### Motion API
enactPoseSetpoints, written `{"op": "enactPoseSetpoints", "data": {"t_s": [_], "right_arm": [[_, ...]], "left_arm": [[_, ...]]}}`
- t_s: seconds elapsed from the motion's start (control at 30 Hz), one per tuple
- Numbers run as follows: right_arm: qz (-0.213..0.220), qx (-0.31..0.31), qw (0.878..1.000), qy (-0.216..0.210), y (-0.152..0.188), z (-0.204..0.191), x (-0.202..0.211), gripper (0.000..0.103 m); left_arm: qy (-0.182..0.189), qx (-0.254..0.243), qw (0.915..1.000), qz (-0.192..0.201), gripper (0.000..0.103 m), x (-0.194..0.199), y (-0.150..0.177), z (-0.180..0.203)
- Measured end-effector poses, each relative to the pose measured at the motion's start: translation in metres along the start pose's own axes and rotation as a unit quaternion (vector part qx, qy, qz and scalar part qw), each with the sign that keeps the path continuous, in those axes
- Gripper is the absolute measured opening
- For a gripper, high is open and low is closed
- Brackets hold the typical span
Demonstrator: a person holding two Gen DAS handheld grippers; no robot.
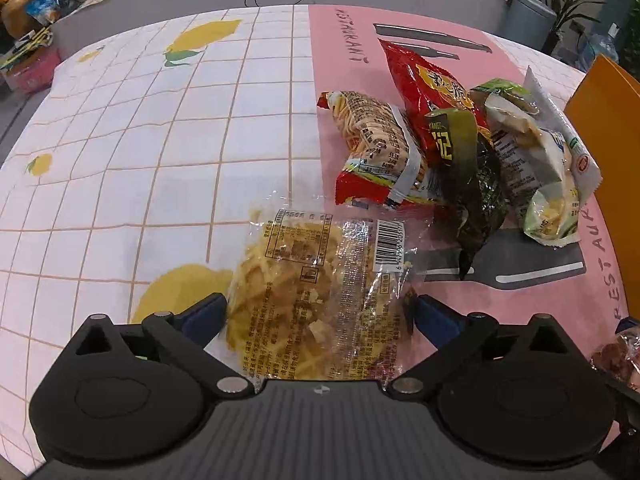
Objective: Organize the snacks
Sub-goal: 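Grasp the red-labelled bag with the right gripper while the left gripper grasps the clear pasta bag, then carry the red-labelled bag into the orange box and open the right gripper while the left lifts the pasta bag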
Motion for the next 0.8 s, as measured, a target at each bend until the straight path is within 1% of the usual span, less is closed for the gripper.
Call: {"op": "enactPoseSetpoints", "data": {"t_s": [0.1, 0.17, 0.2, 0.3, 0.37, 0.5, 0.8], "right_arm": [[0.002, -0.001, 1.000, 0.001, 0.000, 0.001, 0.001, 0.044], [0.003, -0.002, 1.000, 0.001, -0.001, 0.001, 0.002, 0.044], [0.004, -0.002, 1.000, 0.001, -0.002, 0.001, 0.002, 0.044], [0.010, -0.001, 1.000, -0.001, -0.003, 0.000, 0.004, 0.044], [0.014, -0.001, 1.000, -0.002, -0.004, 0.000, 0.006, 0.044], [0.019, -0.012, 1.000, -0.005, -0.005, 0.003, 0.010, 0.044], [0.061, -0.030, 0.997, -0.028, -0.014, 0.006, 0.030, 0.044]], "left_arm": [[0.006, -0.001, 0.9999, 0.009, 0.103, 0.004, 0.002, 0.001], [0.006, 0.002, 0.9999, 0.015, 0.093, 0.008, 0.002, 0.000], [0.012, 0.010, 0.9998, 0.016, 0.091, 0.010, 0.002, -0.001], [0.032, 0.046, 0.9985, 0.005, 0.088, 0.014, 0.000, -0.007], [0.042, 0.066, 0.9969, 0.006, 0.088, 0.019, 0.000, -0.011], [0.045, 0.088, 0.9950, 0.013, 0.088, 0.031, 0.000, -0.017], [0.078, 0.102, 0.9903, 0.055, 0.088, 0.072, -0.001, -0.016]]}}
Point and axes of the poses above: each gripper's, at about its wrist camera, not at the fingertips, and x roughly against the way its jaws point, z to its right, y to its underside, the point moved 5 cm from there along -x, roughly the way its jaws point, and after that the axes turned 1 degree about z, right-handed, at the moved point
